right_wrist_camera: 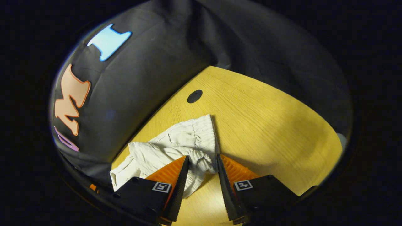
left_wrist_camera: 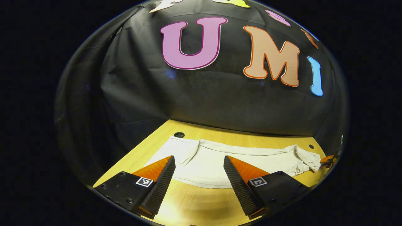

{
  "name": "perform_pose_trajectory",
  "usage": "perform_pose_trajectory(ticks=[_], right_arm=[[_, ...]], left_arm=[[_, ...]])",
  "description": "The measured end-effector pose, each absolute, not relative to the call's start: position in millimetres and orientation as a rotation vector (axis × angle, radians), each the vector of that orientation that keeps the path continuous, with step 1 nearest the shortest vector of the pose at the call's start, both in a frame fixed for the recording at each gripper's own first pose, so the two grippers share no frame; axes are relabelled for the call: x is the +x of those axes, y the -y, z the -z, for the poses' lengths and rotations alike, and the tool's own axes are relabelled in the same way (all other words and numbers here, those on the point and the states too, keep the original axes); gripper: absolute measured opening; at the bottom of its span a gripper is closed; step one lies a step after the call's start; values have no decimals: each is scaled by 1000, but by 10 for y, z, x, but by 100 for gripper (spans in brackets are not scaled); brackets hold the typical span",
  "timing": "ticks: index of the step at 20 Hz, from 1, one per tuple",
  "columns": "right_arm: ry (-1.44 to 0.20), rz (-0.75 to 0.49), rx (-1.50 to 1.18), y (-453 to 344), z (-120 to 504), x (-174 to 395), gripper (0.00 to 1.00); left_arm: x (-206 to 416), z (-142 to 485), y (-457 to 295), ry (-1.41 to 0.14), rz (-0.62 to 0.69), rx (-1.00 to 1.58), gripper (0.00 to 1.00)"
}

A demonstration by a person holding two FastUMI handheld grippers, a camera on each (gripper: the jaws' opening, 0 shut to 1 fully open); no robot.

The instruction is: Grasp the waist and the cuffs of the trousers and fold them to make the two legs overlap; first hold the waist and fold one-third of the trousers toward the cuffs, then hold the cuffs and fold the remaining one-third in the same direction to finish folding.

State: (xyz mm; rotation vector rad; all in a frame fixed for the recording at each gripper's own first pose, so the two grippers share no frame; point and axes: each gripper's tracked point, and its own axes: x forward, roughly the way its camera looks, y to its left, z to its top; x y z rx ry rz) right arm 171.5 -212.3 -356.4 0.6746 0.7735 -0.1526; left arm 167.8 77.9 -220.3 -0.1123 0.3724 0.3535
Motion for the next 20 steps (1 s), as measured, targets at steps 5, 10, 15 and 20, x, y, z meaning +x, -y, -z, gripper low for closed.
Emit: perform_pose_trajectory(ticks=[5, 10, 15, 20], right_arm=[[-718, 180, 669, 2136, 3421, 1753, 23], [-620, 155, 629, 2023, 3045, 1810, 18], [-532, 123, 532, 1635, 2569, 1856, 12], [-455, 86, 410, 974, 2054, 1860, 12]], left_arm=[[1677, 2181, -739, -369, -343, -110, 95], [1661, 2181, -770, -369, -309, -103, 94], [1693, 2242, -911, -374, -246, -108, 94], [1694, 2350, -1137, -399, -149, -70, 94]])
